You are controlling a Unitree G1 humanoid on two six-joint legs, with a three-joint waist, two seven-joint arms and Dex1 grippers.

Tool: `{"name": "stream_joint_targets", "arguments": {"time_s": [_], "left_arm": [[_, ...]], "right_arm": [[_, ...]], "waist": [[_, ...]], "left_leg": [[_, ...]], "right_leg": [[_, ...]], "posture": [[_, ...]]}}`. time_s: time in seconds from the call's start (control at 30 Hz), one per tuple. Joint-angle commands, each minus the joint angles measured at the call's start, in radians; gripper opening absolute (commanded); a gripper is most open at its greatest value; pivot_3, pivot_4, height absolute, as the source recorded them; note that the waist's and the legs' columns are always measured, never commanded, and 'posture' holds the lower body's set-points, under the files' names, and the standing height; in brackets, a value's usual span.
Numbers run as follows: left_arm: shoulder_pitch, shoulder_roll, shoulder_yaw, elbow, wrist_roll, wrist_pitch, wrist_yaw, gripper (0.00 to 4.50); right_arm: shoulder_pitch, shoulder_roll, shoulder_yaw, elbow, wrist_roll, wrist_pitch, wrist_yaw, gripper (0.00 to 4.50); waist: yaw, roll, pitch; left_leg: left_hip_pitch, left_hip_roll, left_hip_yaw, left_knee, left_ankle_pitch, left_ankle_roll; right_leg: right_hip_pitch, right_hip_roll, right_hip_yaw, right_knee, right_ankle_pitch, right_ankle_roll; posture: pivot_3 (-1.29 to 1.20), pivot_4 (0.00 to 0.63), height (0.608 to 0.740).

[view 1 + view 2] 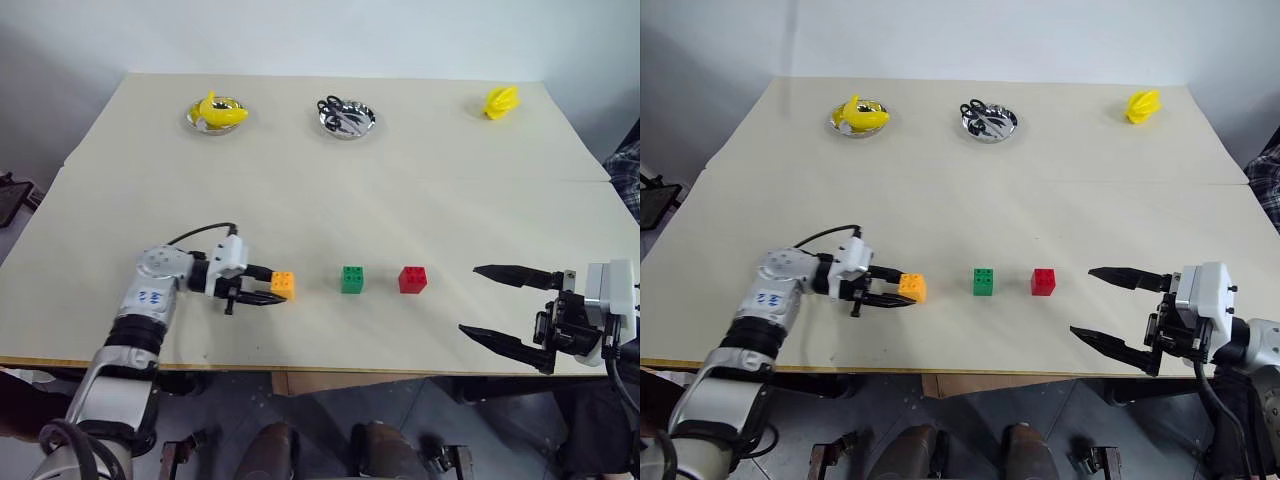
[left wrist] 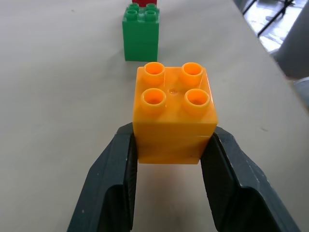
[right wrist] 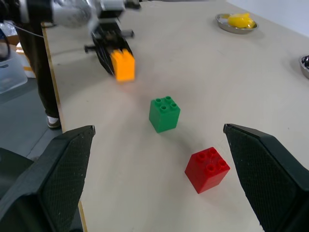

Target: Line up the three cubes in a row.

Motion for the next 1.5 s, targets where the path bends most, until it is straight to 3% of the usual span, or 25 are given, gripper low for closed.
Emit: {"name": "stream_joint_targets", "arguments": {"time_s": [0.03, 0.5, 0.73, 0.83, 0.93, 1.33, 1.5], "left_arm": [[-0.049, -0.001, -0.009, 0.085, 0.050, -0.061, 0.033, 1.48], [-0.122, -0.001, -0.001, 0.239, 0.074, -0.094, 0.033, 1.48], [-0.112, 0.017, 0.081, 0.194, 0.003, -0.134, 0.012, 3.57], [-0.079, 0.052, 0.113, 0.167, -0.006, -0.165, 0.012, 3.57], [-0.013, 0.093, 0.158, 0.091, -0.045, -0.161, 0.011, 3.57], [0.583, 0.296, 0.472, -0.564, -0.229, 0.109, 0.229, 3.57], [0.723, 0.315, 0.523, -0.654, -0.250, 0.147, 0.249, 3.57]], "right_arm": [[0.004, -0.008, -0.020, -0.047, 0.025, 0.013, -0.010, 4.50], [0.002, 0.008, -0.005, -0.064, 0.022, 0.021, -0.037, 4.50], [-0.018, 0.013, 0.019, -0.043, 0.013, 0.012, -0.031, 4.50], [-0.027, 0.017, 0.032, -0.025, 0.005, 0.003, -0.025, 4.50], [-0.035, 0.022, 0.041, -0.003, -0.005, -0.007, -0.014, 4.50], [-0.034, 0.013, 0.075, 0.169, -0.098, -0.139, 0.123, 4.50], [-0.044, 0.013, 0.078, 0.222, -0.120, -0.178, 0.167, 4.50]], "waist": [[-0.004, 0.000, 0.000], [-0.002, 0.000, 0.000], [-0.002, 0.000, 0.000], [-0.005, 0.000, 0.000], [-0.008, 0.000, 0.000], [-0.023, 0.000, 0.000], [-0.024, 0.000, 0.000]], "left_leg": [[0.000, 0.000, 0.000, 0.000, 0.000, 0.000], [0.001, 0.001, 0.001, 0.000, 0.000, -0.001], [0.001, 0.001, 0.001, 0.000, 0.000, -0.001], [0.001, 0.001, 0.001, 0.000, 0.000, -0.001], [0.001, 0.001, 0.001, -0.001, 0.000, -0.001], [0.001, 0.001, -0.001, -0.003, 0.000, 0.000], [0.003, 0.001, 0.000, -0.004, 0.000, 0.000]], "right_leg": [[0.000, 0.000, 0.000, 0.001, 0.000, 0.000], [0.000, 0.000, 0.001, 0.000, 0.000, 0.000], [0.000, 0.000, 0.001, 0.001, 0.000, 0.000], [0.000, 0.000, 0.001, 0.001, 0.000, 0.000], [-0.001, 0.000, 0.001, 0.001, 0.000, 0.000], [0.001, -0.002, 0.002, -0.004, 0.000, 0.000], [0.001, -0.003, 0.003, -0.005, 0.000, -0.001]], "posture": [[0.00, 0.150, 0.740], [0.00, 0.150, 0.740], [0.00, 0.150, 0.740], [0.00, 0.150, 0.740], [0.00, 0.150, 0.740], [0.00, 0.150, 0.740], [0.00, 0.150, 0.740]]}}
